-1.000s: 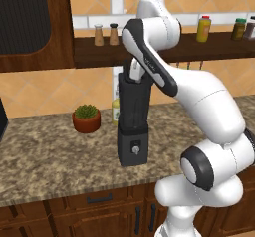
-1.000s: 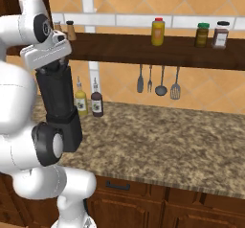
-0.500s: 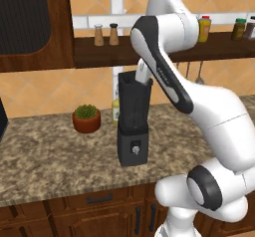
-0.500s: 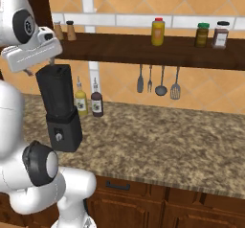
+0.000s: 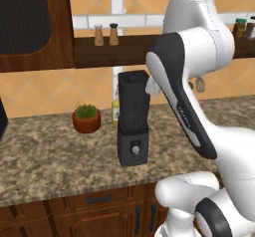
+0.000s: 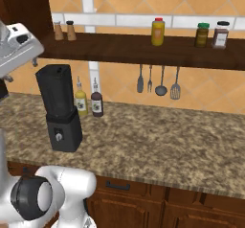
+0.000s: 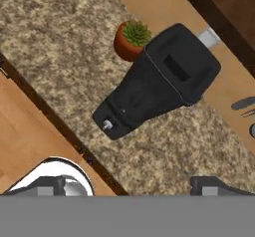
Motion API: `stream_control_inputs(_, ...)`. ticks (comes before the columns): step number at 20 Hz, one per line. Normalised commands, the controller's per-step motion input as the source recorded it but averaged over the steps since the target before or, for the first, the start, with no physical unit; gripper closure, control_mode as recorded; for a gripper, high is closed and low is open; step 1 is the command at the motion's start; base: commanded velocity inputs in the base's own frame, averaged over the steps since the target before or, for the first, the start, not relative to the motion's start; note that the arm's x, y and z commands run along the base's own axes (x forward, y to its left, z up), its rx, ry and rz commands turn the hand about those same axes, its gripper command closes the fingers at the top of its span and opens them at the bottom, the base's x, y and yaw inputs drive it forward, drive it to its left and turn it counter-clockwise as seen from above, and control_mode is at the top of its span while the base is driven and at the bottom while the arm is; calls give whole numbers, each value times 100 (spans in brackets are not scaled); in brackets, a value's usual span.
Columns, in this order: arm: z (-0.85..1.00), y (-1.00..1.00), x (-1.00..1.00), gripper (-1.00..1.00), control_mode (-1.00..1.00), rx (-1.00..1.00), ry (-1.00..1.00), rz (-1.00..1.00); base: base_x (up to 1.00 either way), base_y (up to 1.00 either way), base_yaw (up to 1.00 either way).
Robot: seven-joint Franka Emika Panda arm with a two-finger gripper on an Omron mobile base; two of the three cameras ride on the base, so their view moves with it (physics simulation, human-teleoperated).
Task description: Close the lid blender by securely placing the lid on top.
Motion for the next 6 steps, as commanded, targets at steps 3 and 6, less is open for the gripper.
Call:
stream_control_inputs(3, 0, -34, -96, -100, -100, 2, -37, -5, 0, 0, 0)
stream_control_inputs(6, 0, -52, -73, -100, -100, 6, -32, -6, 0, 0, 0)
